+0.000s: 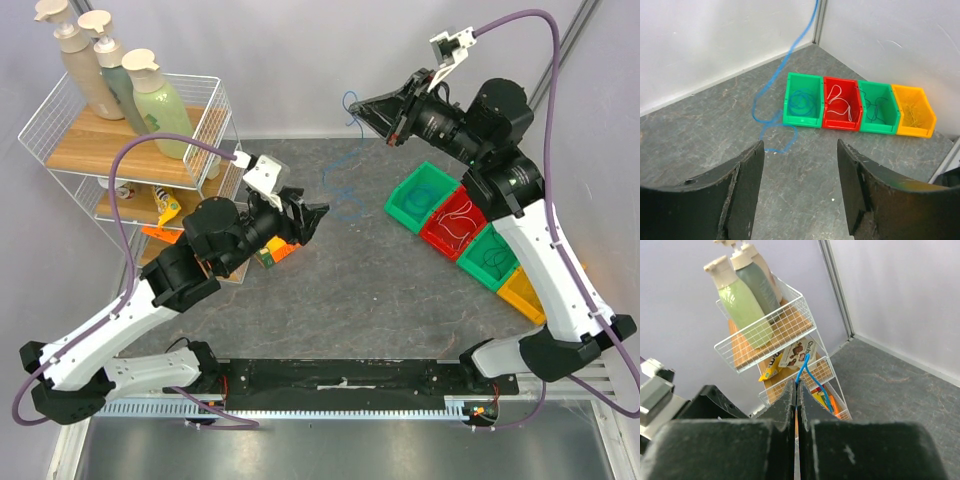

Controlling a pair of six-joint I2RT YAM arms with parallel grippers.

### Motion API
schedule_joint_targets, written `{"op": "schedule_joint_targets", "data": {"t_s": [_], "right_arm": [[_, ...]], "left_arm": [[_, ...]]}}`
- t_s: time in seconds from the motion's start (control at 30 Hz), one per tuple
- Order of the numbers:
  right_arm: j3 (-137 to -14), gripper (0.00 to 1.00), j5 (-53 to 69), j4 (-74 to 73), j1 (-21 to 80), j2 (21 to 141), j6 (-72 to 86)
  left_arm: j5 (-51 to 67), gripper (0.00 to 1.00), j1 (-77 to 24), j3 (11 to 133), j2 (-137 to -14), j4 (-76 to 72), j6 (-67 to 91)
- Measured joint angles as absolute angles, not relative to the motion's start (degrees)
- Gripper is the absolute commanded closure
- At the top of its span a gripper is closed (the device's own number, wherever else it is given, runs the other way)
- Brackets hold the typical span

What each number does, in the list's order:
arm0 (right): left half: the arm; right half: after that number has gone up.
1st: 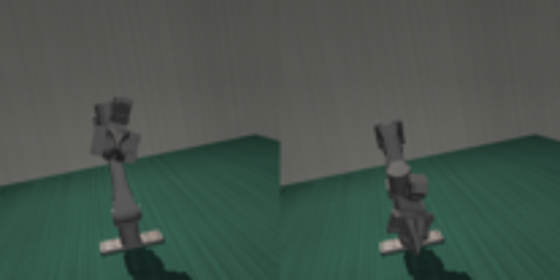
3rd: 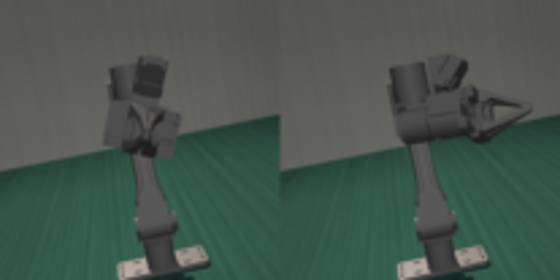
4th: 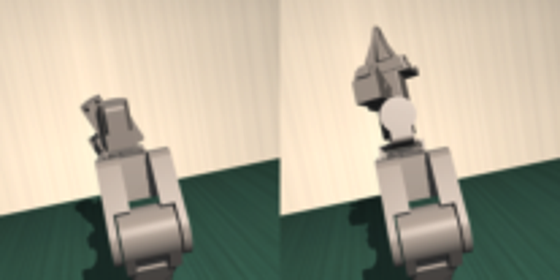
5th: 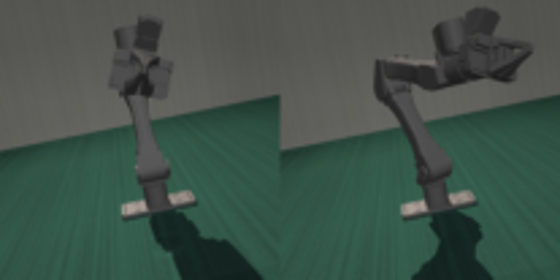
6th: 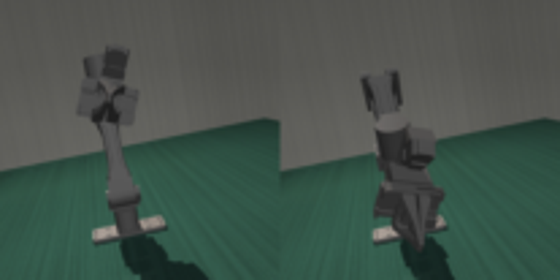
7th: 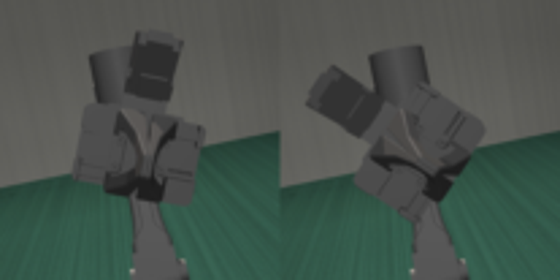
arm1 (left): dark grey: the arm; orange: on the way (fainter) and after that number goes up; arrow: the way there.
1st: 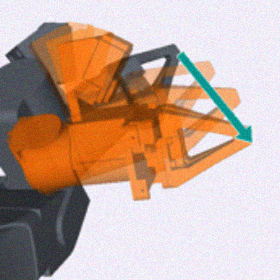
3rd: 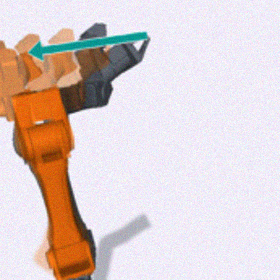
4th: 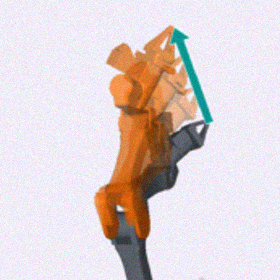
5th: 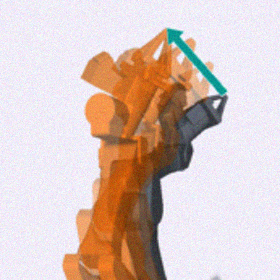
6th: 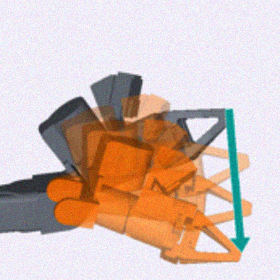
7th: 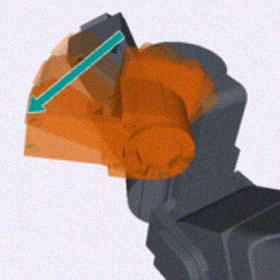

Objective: Untangle the cables

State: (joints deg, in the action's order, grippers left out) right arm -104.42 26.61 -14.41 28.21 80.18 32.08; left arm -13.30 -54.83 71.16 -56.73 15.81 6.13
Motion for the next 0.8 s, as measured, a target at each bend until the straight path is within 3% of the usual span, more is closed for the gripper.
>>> {"op": "schedule_joint_targets", "data": {"t_s": [0.3,0.4,0.47,0.6,0.8], "right_arm": [[-104.51,1.00,18.48,-10.81,28.12,77.03,36.18],[-104.51,1.00,17.69,-8.54,27.99,76.27,38.11],[-104.51,1.00,17.72,-7.18,27.99,76.20,39.29],[-104.49,1.00,17.87,-6.52,27.99,76.20,40.73],[-104.49,1.00,17.61,-6.31,27.99,76.01,40.95]], "left_arm": [[-8.23,0.24,-54.83,64.75,-56.69,10.96,8.73],[-7.42,0.37,-54.83,62.35,-56.88,9.67,9.91],[-7.33,0.37,-54.41,62.11,-57.82,9.23,11.25],[-5.37,0.25,-50.24,64.38,-63.29,8.58,15.38],[-3.55,0.21,-46.89,65.23,-66.43,8.78,21.06]]}}
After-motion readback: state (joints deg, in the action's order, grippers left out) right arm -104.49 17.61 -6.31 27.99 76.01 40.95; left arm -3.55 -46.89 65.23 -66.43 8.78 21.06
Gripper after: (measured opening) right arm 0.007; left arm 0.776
